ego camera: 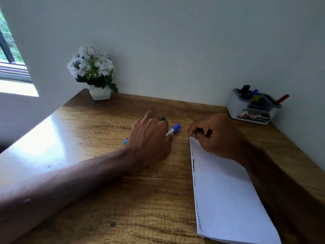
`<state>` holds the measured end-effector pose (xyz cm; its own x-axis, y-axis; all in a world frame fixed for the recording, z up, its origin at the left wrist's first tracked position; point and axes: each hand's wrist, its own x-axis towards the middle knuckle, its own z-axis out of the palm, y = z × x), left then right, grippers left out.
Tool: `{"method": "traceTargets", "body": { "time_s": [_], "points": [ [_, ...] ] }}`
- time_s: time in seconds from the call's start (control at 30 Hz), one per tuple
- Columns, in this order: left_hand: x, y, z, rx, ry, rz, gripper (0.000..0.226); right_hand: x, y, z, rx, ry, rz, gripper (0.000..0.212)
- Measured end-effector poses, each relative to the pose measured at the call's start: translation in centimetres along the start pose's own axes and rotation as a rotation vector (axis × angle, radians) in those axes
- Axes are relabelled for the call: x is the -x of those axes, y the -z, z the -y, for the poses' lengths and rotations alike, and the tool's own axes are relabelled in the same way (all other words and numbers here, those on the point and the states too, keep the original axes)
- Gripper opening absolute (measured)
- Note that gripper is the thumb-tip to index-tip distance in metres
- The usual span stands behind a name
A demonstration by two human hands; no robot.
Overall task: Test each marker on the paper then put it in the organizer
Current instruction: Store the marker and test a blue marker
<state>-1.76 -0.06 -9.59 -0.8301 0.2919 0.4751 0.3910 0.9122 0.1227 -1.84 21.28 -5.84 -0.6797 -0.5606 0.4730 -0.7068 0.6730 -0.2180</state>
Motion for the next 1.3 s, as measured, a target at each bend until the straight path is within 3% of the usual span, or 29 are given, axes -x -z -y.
{"method": "traceTargets", "body": {
  "time_s": [0.2, 0.33, 0.63, 0.8, 1.0, 1.07, 1.17, 1.3],
  "points": [
    [0.2, -0.1, -0.6, 0.41, 0.085, -0.11, 0.028, 0.1, -0.3, 0.0, -0.025, -0.109, -0.104, 0.024],
    [0.4, 0.2, -1.2, 0.65, 0.053, -0.143, 0.026, -0.1, -0.5, 1.1, -0.312, -0.336, -0.169, 0.012],
    [1.0, 0.5, -2.0, 0.735, -0.045, -0.214, 0.023, -0.5, 0.0, 2.7, -0.968, -0.684, -0.243, 0.028],
    [1.2, 0.1, -1.9, 0.71, -0.057, -0.157, 0.021, -0.4, 1.1, 1.4, -1.243, -0.747, -0.312, 0.031],
    [1.2, -0.4, -2.0, 0.717, 0.017, -0.105, 0.014, -0.2, 1.0, 1.0, -0.993, -0.648, -0.063, 0.028],
    [1.2, -0.5, -2.0, 0.732, 0.026, -0.109, 0.018, 0.2, 0.5, 0.9, -0.77, -0.541, -0.026, 0.024],
    [1.2, -0.5, -2.0, 0.757, 0.026, -0.092, 0.03, 0.6, 0.2, 0.5, -0.247, -0.333, -0.007, 0.016],
    [1.1, -0.4, -2.0, 0.72, -0.023, -0.06, 0.044, 0.8, 0.5, 0.1, 0.021, -0.243, -0.019, 0.017]
  ]
}}
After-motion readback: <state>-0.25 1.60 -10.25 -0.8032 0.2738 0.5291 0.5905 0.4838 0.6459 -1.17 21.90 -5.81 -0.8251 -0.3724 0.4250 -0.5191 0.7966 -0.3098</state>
